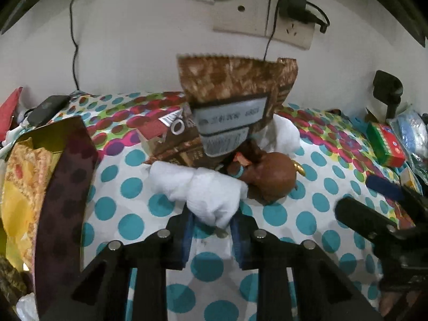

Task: Organize objects
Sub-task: 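Grasp the brown reindeer figurine with the right gripper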

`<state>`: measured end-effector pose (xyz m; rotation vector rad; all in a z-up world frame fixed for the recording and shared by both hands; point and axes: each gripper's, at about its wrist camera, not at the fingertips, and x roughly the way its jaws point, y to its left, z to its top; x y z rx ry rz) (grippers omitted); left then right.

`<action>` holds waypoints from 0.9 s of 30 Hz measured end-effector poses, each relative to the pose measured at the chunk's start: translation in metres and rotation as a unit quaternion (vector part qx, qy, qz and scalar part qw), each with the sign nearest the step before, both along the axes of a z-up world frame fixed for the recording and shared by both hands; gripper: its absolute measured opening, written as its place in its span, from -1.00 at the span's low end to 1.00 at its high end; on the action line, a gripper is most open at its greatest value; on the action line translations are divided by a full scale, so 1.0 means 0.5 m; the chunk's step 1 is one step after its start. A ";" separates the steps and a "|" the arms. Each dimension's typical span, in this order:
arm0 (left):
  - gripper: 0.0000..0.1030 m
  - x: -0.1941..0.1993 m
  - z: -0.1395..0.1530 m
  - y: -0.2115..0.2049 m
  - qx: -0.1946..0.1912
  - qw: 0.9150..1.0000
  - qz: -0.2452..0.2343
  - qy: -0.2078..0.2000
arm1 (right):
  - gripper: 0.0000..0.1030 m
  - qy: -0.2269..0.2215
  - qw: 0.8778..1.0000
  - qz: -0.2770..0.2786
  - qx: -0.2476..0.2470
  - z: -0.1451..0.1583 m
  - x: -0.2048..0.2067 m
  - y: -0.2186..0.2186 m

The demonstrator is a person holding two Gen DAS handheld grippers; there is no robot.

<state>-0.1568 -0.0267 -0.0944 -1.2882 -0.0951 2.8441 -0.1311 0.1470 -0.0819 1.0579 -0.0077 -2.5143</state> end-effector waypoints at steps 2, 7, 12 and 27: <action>-0.51 0.007 0.001 -0.006 0.003 1.000 0.003 0.001 | 0.94 0.001 0.999 0.033 0.014 0.002 -0.013 -0.024; -0.51 0.029 0.020 -0.010 -0.001 0.999 0.016 0.036 | 0.73 -0.014 0.995 0.093 0.038 -0.005 -0.054 -0.076; -0.51 0.039 0.027 -0.013 -0.005 0.998 0.023 0.052 | 0.47 -0.049 0.989 0.131 0.046 -0.025 -0.093 -0.124; -0.51 0.016 -0.006 -0.042 0.015 0.998 0.056 -0.001 | 0.00 -0.032 0.992 0.094 0.073 -0.038 -0.071 -0.164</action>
